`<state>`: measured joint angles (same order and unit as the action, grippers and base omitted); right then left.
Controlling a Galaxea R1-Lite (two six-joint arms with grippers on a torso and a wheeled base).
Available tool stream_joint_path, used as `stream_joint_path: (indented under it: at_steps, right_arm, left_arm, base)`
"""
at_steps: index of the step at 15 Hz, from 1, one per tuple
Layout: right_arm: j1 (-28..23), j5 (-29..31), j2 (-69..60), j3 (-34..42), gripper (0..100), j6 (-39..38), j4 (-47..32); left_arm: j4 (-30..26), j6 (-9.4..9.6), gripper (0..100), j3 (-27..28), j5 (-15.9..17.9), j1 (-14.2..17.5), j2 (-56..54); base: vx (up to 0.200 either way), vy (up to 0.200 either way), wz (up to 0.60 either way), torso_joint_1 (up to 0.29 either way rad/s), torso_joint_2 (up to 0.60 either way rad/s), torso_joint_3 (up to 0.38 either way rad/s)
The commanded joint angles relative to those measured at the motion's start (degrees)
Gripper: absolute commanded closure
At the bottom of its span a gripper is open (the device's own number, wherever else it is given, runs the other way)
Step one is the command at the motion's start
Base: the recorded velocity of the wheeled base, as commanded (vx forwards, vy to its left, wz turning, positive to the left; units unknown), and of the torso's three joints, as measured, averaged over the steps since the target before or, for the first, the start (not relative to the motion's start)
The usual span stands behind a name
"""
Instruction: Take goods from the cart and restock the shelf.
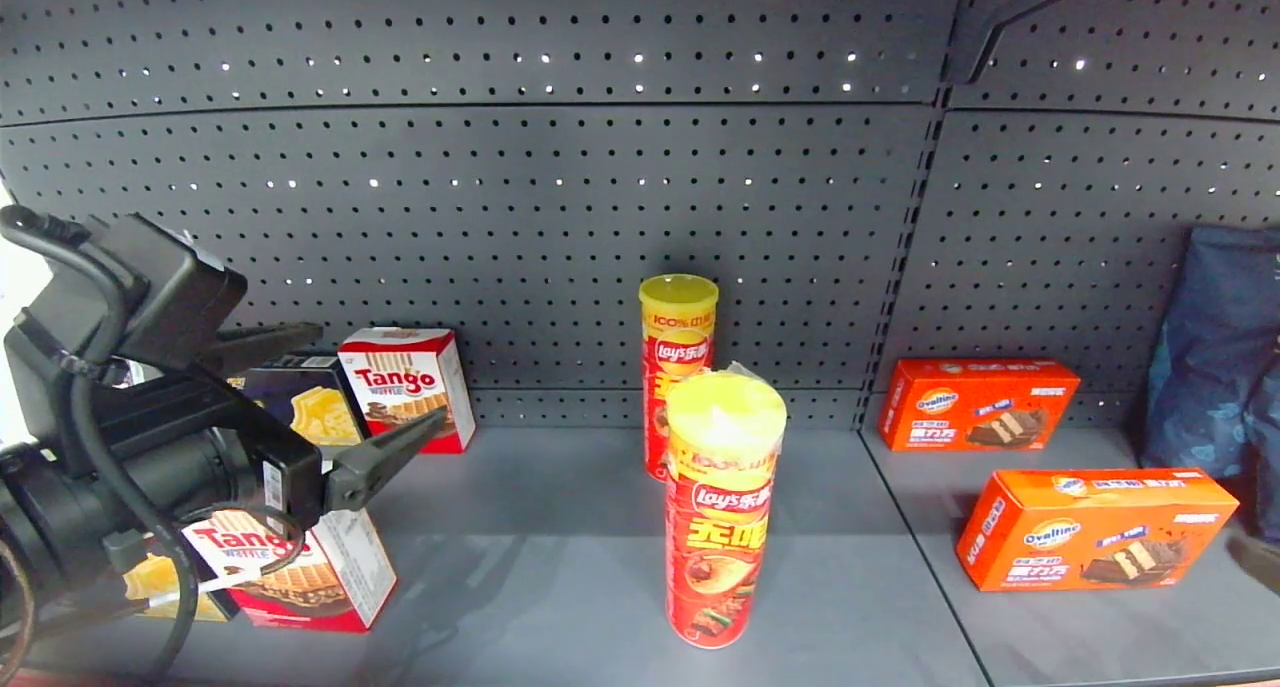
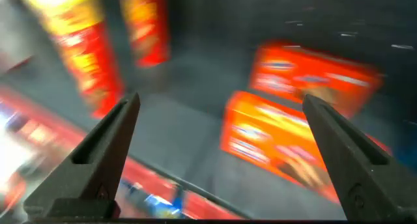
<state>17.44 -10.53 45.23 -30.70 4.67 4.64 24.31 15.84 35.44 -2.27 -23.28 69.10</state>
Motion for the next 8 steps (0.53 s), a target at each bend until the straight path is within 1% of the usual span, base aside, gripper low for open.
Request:
stream_joint_path:
  at_steps: [1, 3, 5, 7, 8]
  right_arm:
    - [12.61, -0.28, 20.69, -4.02, 0, 1.48, 2.91]
    - [17.27, 0.51, 26.23, -5.08, 0, 1.40, 3.35]
    - [19.73, 1.74, 30.27, -4.64, 0, 1.22, 4.23]
    - [20.00, 2.10, 33.35, -5.25, 0, 1.22, 5.20]
    - [19.91, 3.41, 35.10, -6.48, 0, 0.69, 5.46]
  left_arm:
    - [-0.05, -0.02, 0, 0.07, 0.07, -0.01, 1.30]
    - [-0.14, -0.02, 0, 0.16, 0.07, 0.08, 1.39]
    - [-0.14, -0.10, 0, 0.16, -0.02, 0.17, 1.30]
    - [-0.14, -0.10, 0, 0.16, -0.02, 0.26, 1.04]
    - [-0.14, -0.02, 0, 0.33, -0.02, 1.05, 1.22]
  base:
    - [0.000, 0.000, 0.00, 0.000, 0.00, 0.000]
    - [0.000, 0.000, 0.00, 0.000, 0.00, 0.000]
    - [0.000, 0.000, 0.00, 0.000, 0.00, 0.000]
    - [0.000, 0.000, 0.00, 0.000, 0.00, 0.000]
    - [0.000, 0.000, 0.00, 0.000, 0.00, 0.000]
